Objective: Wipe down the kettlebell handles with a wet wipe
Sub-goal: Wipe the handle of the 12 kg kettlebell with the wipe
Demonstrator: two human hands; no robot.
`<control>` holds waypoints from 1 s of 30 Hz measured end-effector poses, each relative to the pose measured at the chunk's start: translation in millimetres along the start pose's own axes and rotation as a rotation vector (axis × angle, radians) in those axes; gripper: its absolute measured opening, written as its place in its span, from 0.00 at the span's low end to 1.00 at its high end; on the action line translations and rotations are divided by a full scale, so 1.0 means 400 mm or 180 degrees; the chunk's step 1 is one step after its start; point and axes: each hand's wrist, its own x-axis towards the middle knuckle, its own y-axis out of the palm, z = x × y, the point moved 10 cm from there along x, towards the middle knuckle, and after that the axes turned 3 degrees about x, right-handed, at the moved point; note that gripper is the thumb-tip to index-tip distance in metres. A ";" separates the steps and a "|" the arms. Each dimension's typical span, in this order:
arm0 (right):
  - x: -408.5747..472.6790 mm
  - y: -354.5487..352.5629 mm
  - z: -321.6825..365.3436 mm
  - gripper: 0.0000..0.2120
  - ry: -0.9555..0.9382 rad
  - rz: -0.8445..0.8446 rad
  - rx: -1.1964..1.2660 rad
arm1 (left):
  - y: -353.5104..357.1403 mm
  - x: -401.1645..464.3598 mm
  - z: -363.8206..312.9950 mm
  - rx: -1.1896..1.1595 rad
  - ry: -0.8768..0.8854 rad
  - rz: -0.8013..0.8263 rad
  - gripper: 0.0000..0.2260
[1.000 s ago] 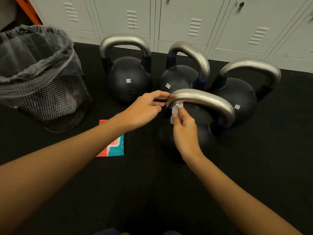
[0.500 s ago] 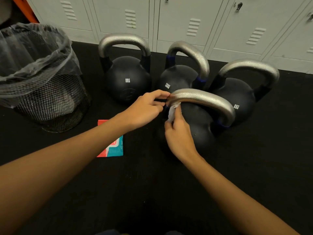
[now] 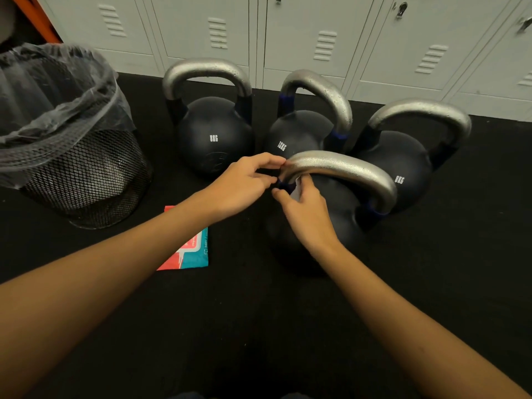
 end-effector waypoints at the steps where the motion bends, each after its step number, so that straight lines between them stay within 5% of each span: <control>1: 0.001 0.001 -0.003 0.25 0.0015 0.0006 0.0012 | -0.002 0.001 0.001 0.0002 -0.0014 0.0008 0.21; 7: -0.036 0.028 -0.034 0.40 0.0141 0.0172 -0.0118 | -0.002 0.006 0.006 0.0010 -0.0068 0.0027 0.24; 13: 0.027 0.002 -0.009 0.26 0.0068 0.0215 -0.0150 | -0.006 0.011 0.010 -0.0030 -0.0099 0.0063 0.25; 17: 0.010 0.010 -0.016 0.28 0.0055 0.0135 -0.0092 | -0.008 0.012 0.008 0.0003 -0.0109 0.0066 0.23; 23: -0.046 -0.025 -0.012 0.20 0.0111 -0.0367 0.0708 | -0.014 0.016 0.007 -0.0076 -0.0147 0.0008 0.19; 30: -0.104 -0.073 0.055 0.11 0.0351 -0.0025 0.1496 | -0.054 0.010 0.019 -0.0277 -0.0221 -0.0416 0.18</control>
